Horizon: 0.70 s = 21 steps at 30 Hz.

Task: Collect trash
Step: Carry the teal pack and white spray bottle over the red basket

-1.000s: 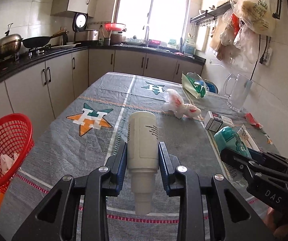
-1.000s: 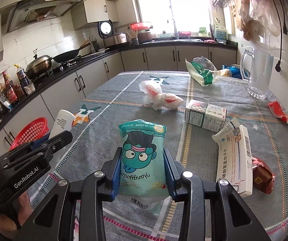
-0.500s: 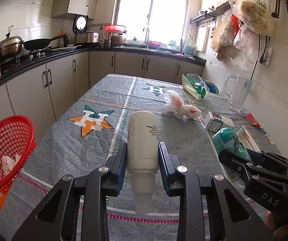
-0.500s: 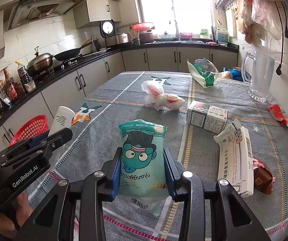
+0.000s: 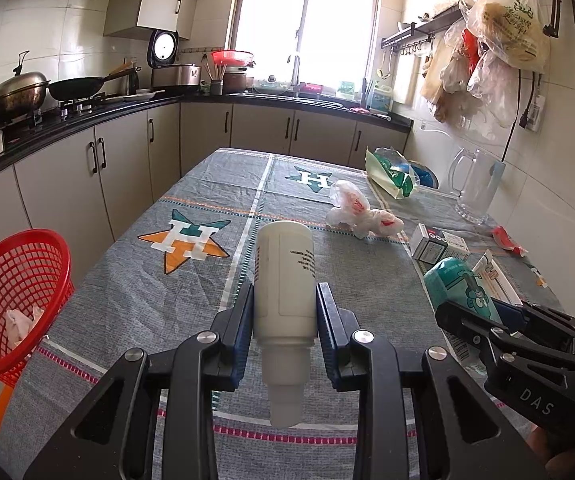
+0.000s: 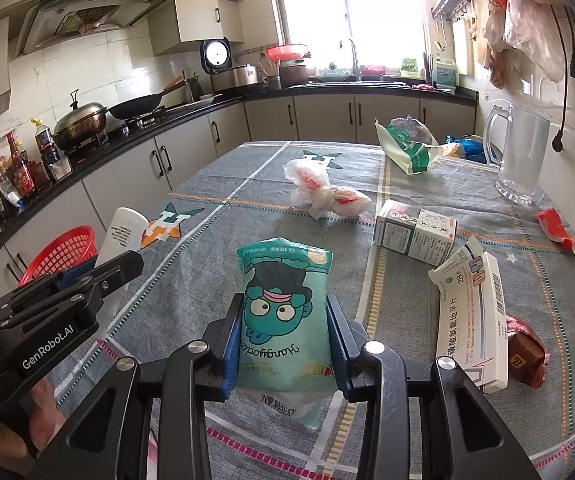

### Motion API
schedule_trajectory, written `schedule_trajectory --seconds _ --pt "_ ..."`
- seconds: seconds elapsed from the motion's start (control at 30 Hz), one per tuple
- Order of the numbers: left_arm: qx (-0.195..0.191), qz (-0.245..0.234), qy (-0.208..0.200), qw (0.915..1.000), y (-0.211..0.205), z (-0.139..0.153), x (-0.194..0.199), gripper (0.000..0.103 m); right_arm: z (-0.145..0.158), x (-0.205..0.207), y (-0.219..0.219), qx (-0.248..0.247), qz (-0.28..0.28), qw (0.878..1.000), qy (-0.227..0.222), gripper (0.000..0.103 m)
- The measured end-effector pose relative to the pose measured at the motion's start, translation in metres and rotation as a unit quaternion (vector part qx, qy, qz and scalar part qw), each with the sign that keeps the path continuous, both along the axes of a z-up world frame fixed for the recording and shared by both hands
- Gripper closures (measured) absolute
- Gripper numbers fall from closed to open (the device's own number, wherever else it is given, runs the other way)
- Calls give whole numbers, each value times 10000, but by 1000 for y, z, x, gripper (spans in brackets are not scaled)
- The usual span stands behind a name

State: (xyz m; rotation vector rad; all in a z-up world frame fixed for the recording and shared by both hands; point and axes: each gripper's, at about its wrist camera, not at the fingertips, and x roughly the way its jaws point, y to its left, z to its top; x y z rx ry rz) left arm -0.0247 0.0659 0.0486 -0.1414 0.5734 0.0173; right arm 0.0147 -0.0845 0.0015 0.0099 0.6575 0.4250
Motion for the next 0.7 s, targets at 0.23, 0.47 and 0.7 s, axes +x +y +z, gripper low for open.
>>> schedule_trajectory --seconds 0.23,0.47,0.7 --pt "5 16 -7 10000 1 1 -1 74 0 -1 1 -9 34 10000 -27 62" --pt "15 46 -31 10000 4 3 -2 74 1 -1 1 -15 31 10000 -65 62" --pt "39 85 -69 9999 5 4 -2 74 2 -3 1 -25 10 9999 -116 62"
